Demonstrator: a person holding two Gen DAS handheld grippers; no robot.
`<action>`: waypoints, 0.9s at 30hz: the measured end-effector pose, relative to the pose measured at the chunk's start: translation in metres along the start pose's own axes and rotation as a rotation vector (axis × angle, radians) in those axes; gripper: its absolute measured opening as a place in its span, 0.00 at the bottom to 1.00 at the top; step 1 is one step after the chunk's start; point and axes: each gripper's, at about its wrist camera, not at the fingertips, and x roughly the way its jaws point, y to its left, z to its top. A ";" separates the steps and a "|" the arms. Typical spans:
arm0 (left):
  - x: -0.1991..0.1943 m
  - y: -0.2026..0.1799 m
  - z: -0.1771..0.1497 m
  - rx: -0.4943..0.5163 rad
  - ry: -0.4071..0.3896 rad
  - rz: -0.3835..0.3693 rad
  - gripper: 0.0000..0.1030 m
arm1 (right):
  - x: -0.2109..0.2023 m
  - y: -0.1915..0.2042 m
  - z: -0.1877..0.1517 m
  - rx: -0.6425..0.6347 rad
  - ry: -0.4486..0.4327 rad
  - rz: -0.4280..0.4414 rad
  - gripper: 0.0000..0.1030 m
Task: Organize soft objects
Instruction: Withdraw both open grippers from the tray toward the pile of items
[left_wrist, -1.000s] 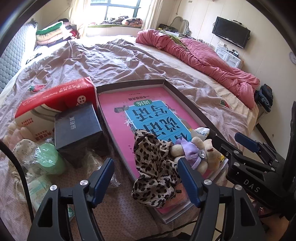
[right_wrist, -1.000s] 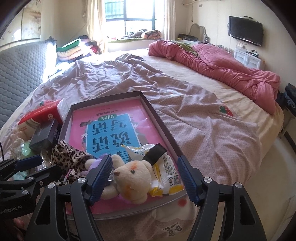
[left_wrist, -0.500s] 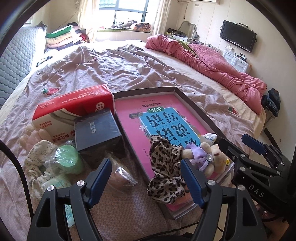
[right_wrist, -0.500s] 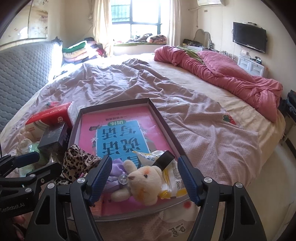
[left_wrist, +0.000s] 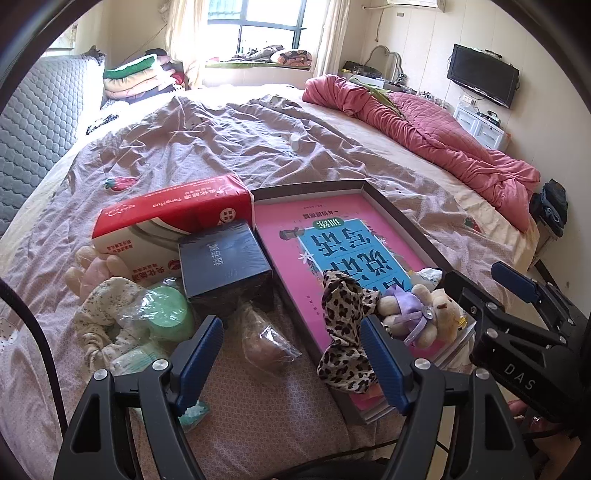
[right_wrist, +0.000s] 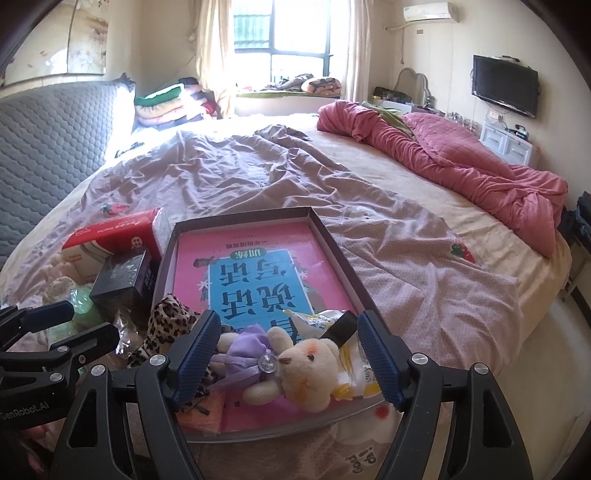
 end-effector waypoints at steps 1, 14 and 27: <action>-0.002 0.001 0.000 0.000 -0.003 0.006 0.74 | -0.001 0.001 0.001 -0.003 -0.003 0.003 0.76; -0.024 0.034 -0.004 -0.067 -0.033 0.058 0.80 | -0.024 0.030 0.013 -0.084 -0.069 0.057 0.76; -0.054 0.105 -0.023 -0.190 -0.063 0.143 0.80 | -0.039 0.059 0.016 -0.164 -0.105 0.144 0.76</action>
